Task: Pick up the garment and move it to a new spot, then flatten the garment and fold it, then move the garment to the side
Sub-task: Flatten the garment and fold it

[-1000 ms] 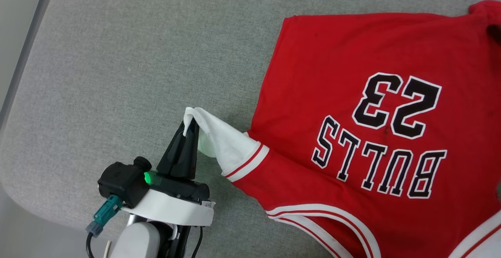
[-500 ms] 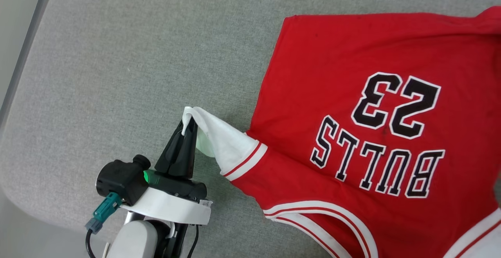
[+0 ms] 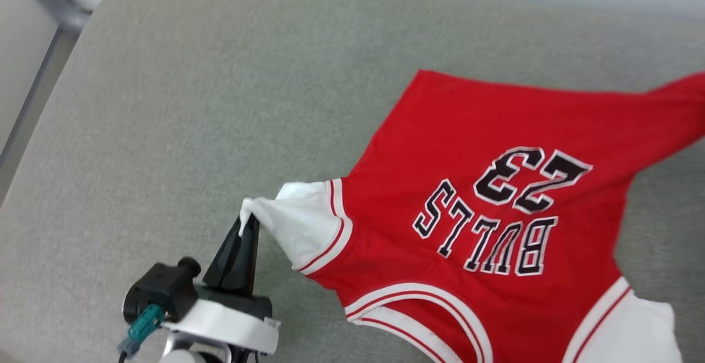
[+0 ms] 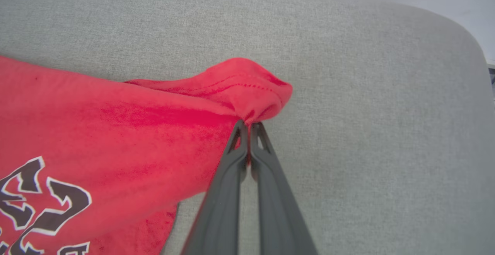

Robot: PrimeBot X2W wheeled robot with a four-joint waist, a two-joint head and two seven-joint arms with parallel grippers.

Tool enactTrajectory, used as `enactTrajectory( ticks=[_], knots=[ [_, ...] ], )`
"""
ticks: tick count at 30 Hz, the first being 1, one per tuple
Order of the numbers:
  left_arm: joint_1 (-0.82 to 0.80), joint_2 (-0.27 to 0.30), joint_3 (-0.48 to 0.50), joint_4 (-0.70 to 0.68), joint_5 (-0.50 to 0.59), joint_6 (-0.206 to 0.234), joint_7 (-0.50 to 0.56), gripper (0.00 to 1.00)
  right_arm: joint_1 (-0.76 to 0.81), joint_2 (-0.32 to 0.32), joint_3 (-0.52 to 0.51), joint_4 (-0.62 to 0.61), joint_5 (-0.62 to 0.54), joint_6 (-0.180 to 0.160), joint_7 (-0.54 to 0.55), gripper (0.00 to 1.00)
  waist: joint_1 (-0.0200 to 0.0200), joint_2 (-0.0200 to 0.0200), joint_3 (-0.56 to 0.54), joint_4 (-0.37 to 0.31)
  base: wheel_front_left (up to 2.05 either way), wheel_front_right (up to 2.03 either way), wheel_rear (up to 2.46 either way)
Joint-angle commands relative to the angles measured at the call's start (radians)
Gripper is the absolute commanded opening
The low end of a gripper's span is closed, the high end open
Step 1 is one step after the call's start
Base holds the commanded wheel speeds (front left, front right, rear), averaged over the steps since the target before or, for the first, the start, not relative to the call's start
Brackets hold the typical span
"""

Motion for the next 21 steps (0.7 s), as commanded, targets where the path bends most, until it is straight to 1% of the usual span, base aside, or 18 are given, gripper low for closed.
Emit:
enactTrajectory(
  ticks=[1, 4, 6, 10, 12, 16, 21],
  knots=[
    [0.017, 0.005, 0.006, 0.004, 0.006, 0.000, -0.005, 0.00, 0.045, -0.008, -0.004, -0.032, 0.015, -0.001, 0.000, 0.00, 0.0000, 0.0000, -0.056, -0.047, 0.00, 0.00, 0.00],
    [0.049, 0.008, 0.018, 0.014, 0.009, 0.000, -0.005, 0.00, 0.182, -0.009, -0.032, -0.151, 0.055, -0.001, 0.004, 0.00, 0.0000, 0.0000, -0.100, -0.076, 0.00, 0.00, 0.00],
    [0.067, 0.011, 0.022, 0.024, 0.013, 0.000, -0.005, 0.00, 0.286, 0.002, -0.062, -0.229, 0.071, -0.001, 0.006, 0.00, 0.0000, 0.0000, -0.128, -0.092, 0.00, 0.00, 0.00],
    [0.105, 0.015, 0.030, 0.052, 0.012, 0.000, -0.005, 0.00, 0.503, 0.053, -0.128, -0.361, 0.085, -0.001, 0.014, 0.00, 0.0000, 0.0000, -0.186, -0.122, 0.00, 0.00, 0.00],
    [0.122, 0.018, 0.029, 0.068, 0.011, 0.000, -0.005, 0.00, 0.603, 0.091, -0.160, -0.410, 0.091, -0.001, 0.004, 0.00, 0.0000, 0.0000, -0.209, -0.133, 0.00, 0.00, 0.00],
    [0.151, 0.022, 0.025, 0.096, 0.003, 0.000, -0.004, 0.00, 0.782, 0.179, -0.204, -0.460, 0.090, -0.001, -0.022, 0.00, 0.0000, 0.0000, -0.243, -0.155, 0.00, 0.00, 0.00],
    [0.173, 0.028, 0.016, 0.122, -0.005, 0.001, 0.007, 0.00, 0.953, 0.289, -0.237, -0.463, 0.097, -0.001, -0.072, 0.00, 0.0000, 0.0000, -0.268, -0.169, 0.00, 0.00, 0.00]
  ],
)
